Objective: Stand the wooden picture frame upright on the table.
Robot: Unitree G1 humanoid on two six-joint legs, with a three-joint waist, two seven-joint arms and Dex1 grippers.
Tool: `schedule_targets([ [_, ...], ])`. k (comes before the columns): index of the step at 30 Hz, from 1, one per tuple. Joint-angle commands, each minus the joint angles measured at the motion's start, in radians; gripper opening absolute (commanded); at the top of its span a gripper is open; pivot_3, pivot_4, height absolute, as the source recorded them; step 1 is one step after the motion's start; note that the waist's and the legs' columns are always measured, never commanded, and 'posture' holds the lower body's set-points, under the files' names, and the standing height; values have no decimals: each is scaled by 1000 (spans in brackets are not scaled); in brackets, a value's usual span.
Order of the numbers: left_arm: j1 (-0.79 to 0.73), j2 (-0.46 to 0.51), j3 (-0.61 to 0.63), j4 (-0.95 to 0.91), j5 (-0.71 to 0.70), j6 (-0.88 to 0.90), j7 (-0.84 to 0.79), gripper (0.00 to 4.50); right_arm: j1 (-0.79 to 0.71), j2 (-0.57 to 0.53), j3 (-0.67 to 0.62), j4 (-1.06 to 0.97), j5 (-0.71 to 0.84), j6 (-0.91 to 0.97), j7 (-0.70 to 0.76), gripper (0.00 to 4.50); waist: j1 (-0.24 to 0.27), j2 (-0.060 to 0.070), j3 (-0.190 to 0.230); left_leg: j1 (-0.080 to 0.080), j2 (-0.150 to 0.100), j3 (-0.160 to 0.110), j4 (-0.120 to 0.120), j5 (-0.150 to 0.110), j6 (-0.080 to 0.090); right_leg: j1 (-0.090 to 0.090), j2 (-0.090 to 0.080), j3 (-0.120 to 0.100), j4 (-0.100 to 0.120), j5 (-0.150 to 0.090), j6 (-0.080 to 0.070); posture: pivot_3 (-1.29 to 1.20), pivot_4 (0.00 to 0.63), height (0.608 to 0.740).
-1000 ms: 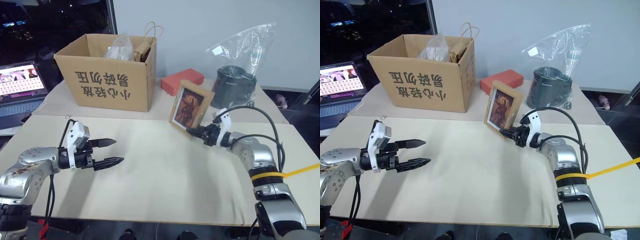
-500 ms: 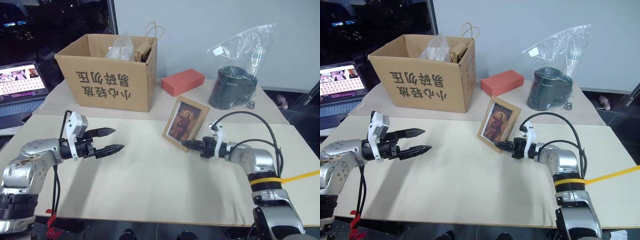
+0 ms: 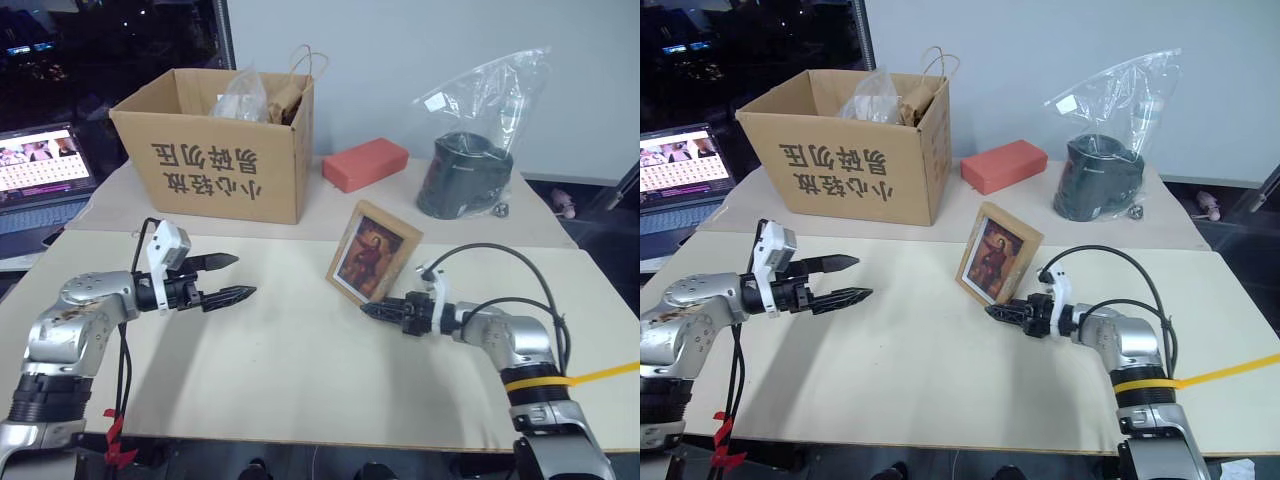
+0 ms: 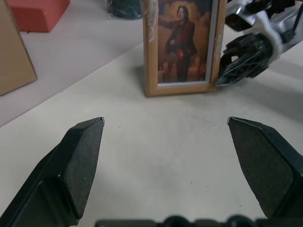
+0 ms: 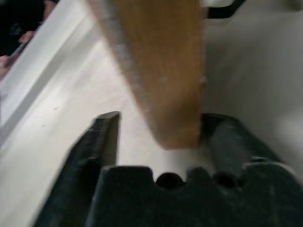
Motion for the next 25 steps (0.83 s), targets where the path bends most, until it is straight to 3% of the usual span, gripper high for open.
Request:
schedule_targets([
  [1, -32, -2, 5, 15, 12, -31, -8, 4500, 62, -76, -83, -51, 20, 12, -7, 4482, 7, 0, 0, -1, 0, 0, 0, 0, 0, 0, 0, 0, 0, 0, 0, 0, 150, 740],
  [6, 28, -33, -14, 0, 67, -62, 55, 4500, 346, -220, -203, -350, -7, -132, 11, 4482, 24, 1, 0, -3, 0, 0, 0, -1, 1, -1, 0, 0, -2, -1, 1, 0, 150, 740],
  [10, 66, -95, -22, -15, 130, -126, 153, 4500, 498, -220, -263, -530, -75, -328, -39, 4482, 16, 1, 0, -3, 0, 0, 1, -1, 2, -1, 0, 0, -2, -1, 1, 0, 150, 740],
  [16, 91, -155, -94, -1, 212, -76, 264, 4500, 561, -138, -311, -726, -160, -409, -251, 4482, -3, 1, 0, -3, 0, 0, 3, 2, 2, 0, 0, 1, -1, -2, 8, 0, 150, 740],
  [20, 109, -224, -75, -5, 232, -78, 374, 4500, 572, -64, -264, -741, -212, -418, -366, 4482, 2, 0, -1, -3, 0, 0, 3, 2, 2, 0, 0, 1, -2, -2, 8, 0, 150, 740],
  [25, 140, -269, -75, -81, 185, -19, 386, 4500, 564, -32, -200, -723, -259, -442, -400, 4482, 1, 0, -1, -4, 0, 0, 2, 2, 2, -1, 0, 1, -2, 1, 3, 0, 150, 740],
])
